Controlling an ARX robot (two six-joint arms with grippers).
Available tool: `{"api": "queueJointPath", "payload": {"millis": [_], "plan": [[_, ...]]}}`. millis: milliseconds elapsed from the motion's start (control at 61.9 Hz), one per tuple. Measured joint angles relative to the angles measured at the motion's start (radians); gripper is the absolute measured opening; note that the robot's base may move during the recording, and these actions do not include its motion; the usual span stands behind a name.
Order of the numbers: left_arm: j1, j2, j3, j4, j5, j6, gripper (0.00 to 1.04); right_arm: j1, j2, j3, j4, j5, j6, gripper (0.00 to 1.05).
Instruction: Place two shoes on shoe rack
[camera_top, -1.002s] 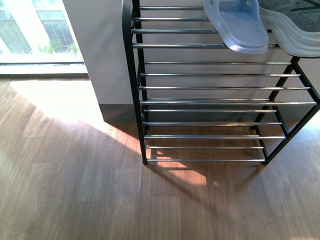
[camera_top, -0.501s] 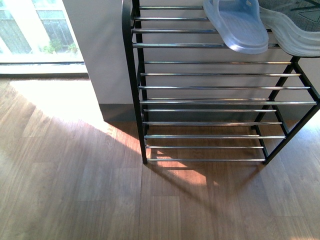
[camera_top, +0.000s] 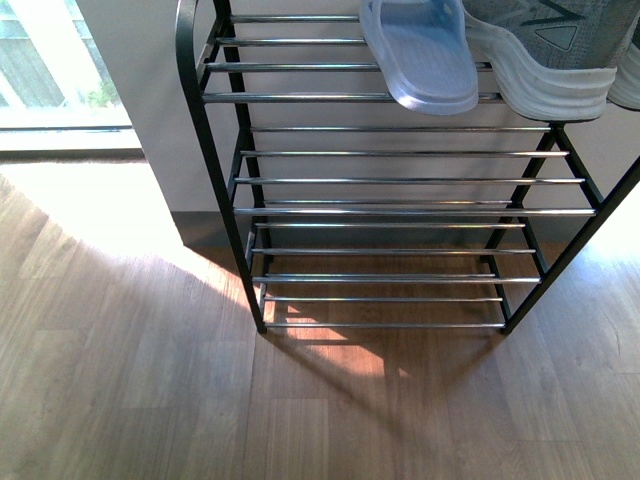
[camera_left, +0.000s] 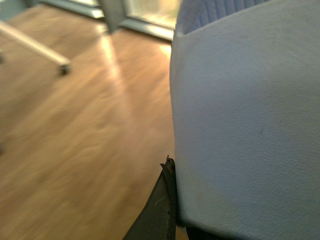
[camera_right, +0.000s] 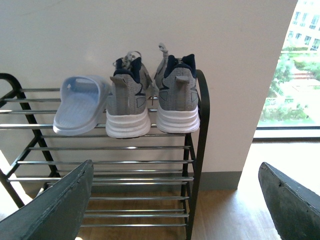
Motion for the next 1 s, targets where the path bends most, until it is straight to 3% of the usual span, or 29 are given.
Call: {"api": "queueJointPath", "payload": {"millis": [97,242,339,566,743,1002], "plan": [[0.007,0.190,0.160,0.238,0.126,0.097,0.02,0.000,0.000,0.000,0.000,-0.006,0.000,0.96],[-0.008,0.485,0.459,0.278,0.247,0.217,0.02,0.000,0.000,0.000,0.000,-0.005,0.000,0.96],[-0.007,0.670,0.654,0.203,0.312,0.262,0.02,0.000,0.000,0.000,0.000,-0.005,0.000,0.96],[0.046,1.023,1.057,0.014,0.341,0.330,0.02,0.000,0.000,0.000,0.000,-0.005,0.000,0.96],[0.073,1.260,1.363,-0.175,0.333,0.368,0.02,0.000,0.000,0.000,0.000,-0.005,0.000,0.96],[0.086,1.455,1.614,-0.282,0.285,0.410,0.02,0.000,0.000,0.000,0.000,-0.005,0.000,0.96]]}}
